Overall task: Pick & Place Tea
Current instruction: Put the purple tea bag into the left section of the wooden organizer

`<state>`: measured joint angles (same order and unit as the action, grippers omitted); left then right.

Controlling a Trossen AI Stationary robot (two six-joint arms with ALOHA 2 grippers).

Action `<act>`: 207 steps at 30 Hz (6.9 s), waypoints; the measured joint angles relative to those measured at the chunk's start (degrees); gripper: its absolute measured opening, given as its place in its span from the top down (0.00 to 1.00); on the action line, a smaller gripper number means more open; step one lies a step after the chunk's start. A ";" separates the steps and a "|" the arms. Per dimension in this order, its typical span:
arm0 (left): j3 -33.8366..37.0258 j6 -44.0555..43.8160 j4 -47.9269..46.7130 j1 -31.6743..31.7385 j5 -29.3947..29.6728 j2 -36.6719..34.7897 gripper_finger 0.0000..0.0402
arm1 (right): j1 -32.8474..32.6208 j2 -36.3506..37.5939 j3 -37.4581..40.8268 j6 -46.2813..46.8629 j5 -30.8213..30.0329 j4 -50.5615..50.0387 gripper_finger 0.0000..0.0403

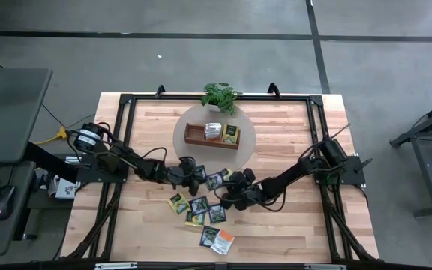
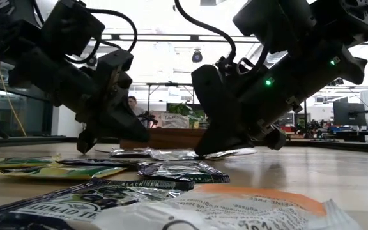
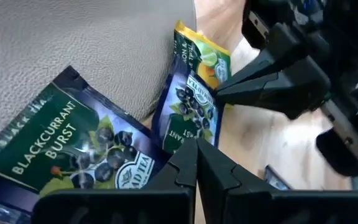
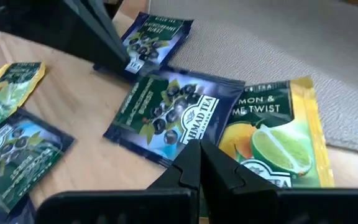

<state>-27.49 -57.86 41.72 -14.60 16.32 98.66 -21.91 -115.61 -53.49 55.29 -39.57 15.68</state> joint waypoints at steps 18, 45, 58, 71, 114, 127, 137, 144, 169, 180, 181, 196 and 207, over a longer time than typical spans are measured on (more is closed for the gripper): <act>-0.15 -8.46 -1.84 1.48 2.51 -0.14 0.81 | 0.00 0.00 0.00 -3.60 -0.99 0.94 1.00; -1.72 -7.07 -5.31 1.48 2.08 0.01 0.73 | 10.79 6.99 -23.24 -37.38 33.75 -43.85 1.00; -1.66 -6.41 -5.74 1.48 1.86 0.01 0.73 | 11.51 -0.02 -23.21 -37.60 35.25 -42.25 1.00; -1.66 -6.44 -5.74 1.48 1.81 0.01 0.73 | 12.98 -0.45 -23.28 -39.52 34.33 -41.24 1.00; -1.86 -11.93 -19.02 1.52 1.15 -0.28 0.73 | 13.03 -3.45 -15.72 -28.67 31.23 -28.96 1.00; -1.88 -11.83 -19.71 3.12 -0.71 -0.43 0.73 | 12.59 -3.41 -15.74 -27.15 31.73 -30.16 1.00; -1.84 -8.56 -19.09 4.89 -4.14 -0.49 0.73 | 12.59 -3.34 -15.78 -26.77 32.24 -30.67 1.00; -2.95 -9.70 -18.31 4.97 -8.17 -0.28 0.73 | 12.94 -3.34 -15.75 -26.79 32.23 -30.09 1.00; -5.44 -6.90 -21.38 4.82 -9.62 -0.14 0.99 | 13.94 -3.47 -15.61 -27.36 32.15 -27.32 1.00; -5.26 -0.22 -24.67 4.91 -11.11 -7.59 1.00 | 13.44 4.82 -14.98 -29.20 30.61 -31.62 1.00; -5.40 0.72 -25.01 4.92 -11.15 -8.38 1.00 | 13.22 6.11 -15.15 -29.20 29.51 -32.60 1.00; -25.26 30.53 -73.12 15.61 -18.21 -19.54 1.00 | 6.29 11.28 -14.08 -23.72 25.96 -38.52 1.00; -57.99 63.15 -112.52 24.87 -13.87 -10.20 1.00 | 2.56 11.28 -9.40 -17.38 23.55 -33.17 1.00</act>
<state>-85.48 5.30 -70.80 10.27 2.45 88.46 -19.35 -104.33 -62.90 37.91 -16.02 -17.49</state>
